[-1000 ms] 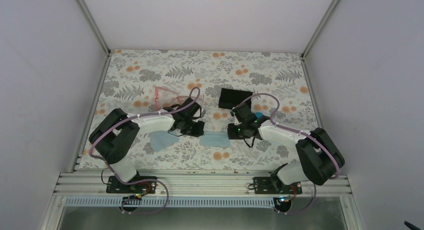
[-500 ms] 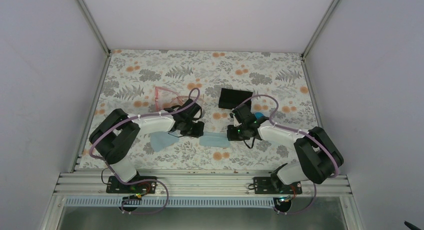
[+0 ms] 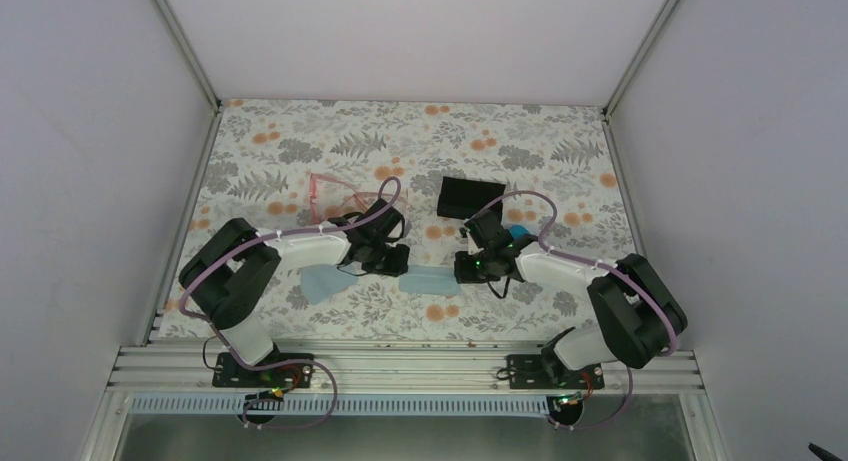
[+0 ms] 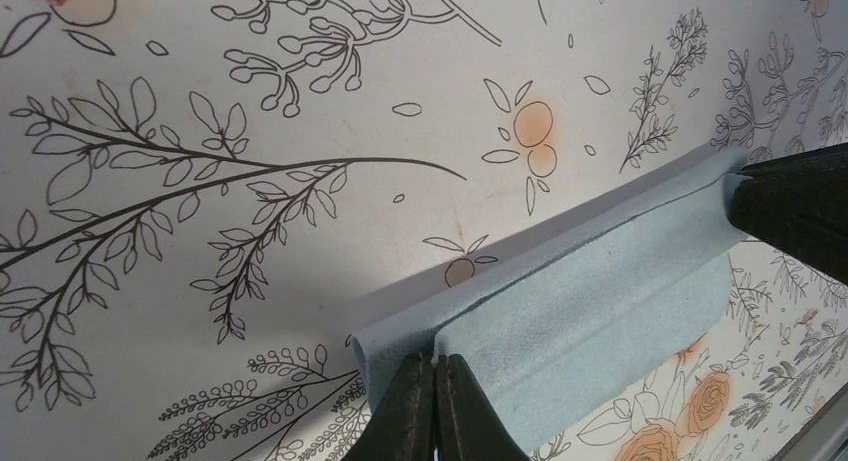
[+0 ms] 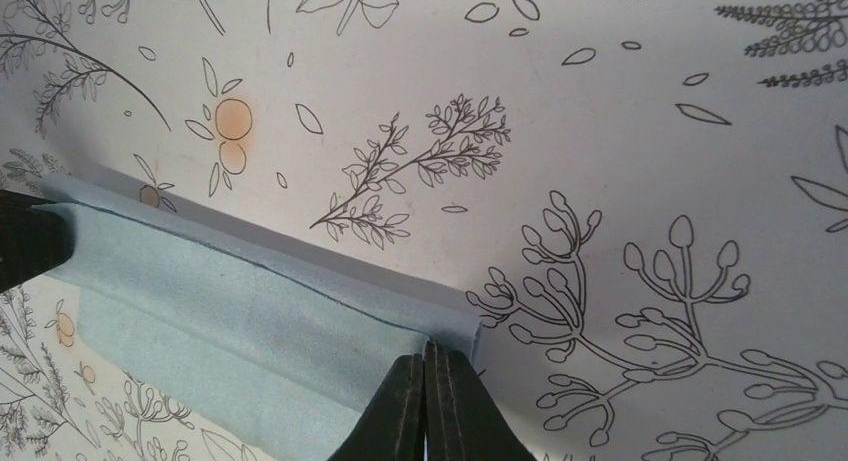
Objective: Organize the sunglasses
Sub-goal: Fold the glasses cleaning cloth at the center of the board, then pick up the glasses cleaning cloth from the center of the board.
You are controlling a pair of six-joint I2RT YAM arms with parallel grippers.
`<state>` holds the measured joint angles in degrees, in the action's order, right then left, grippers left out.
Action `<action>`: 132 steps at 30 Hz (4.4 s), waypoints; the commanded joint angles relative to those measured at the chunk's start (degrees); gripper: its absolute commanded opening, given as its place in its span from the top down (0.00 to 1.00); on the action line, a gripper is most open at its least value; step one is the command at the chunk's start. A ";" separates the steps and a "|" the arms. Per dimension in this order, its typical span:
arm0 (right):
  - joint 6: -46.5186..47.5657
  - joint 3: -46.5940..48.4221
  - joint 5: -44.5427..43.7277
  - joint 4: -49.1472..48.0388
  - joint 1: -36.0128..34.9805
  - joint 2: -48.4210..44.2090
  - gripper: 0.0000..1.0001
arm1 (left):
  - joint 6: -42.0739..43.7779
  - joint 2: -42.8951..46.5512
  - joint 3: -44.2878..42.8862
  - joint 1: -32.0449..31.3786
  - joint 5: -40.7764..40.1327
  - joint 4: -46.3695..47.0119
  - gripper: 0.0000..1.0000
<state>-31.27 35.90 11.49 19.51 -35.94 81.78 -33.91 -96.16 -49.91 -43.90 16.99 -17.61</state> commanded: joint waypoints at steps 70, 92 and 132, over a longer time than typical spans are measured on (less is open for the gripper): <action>-10.57 9.26 -20.69 15.51 -3.56 -0.29 0.75 | -4.20 0.31 -2.95 -2.11 -6.03 -1.48 0.88; -9.08 8.81 -12.98 12.59 -8.16 5.13 0.62 | -7.75 2.79 1.29 -2.08 -8.46 -2.97 0.72; -12.27 9.15 -13.99 11.41 -10.28 5.80 0.96 | -9.74 0.52 1.02 -2.68 -4.51 -1.04 0.98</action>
<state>-42.00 44.53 -0.95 30.33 -45.74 88.66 -44.38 -95.31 -47.11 -46.22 13.87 -16.56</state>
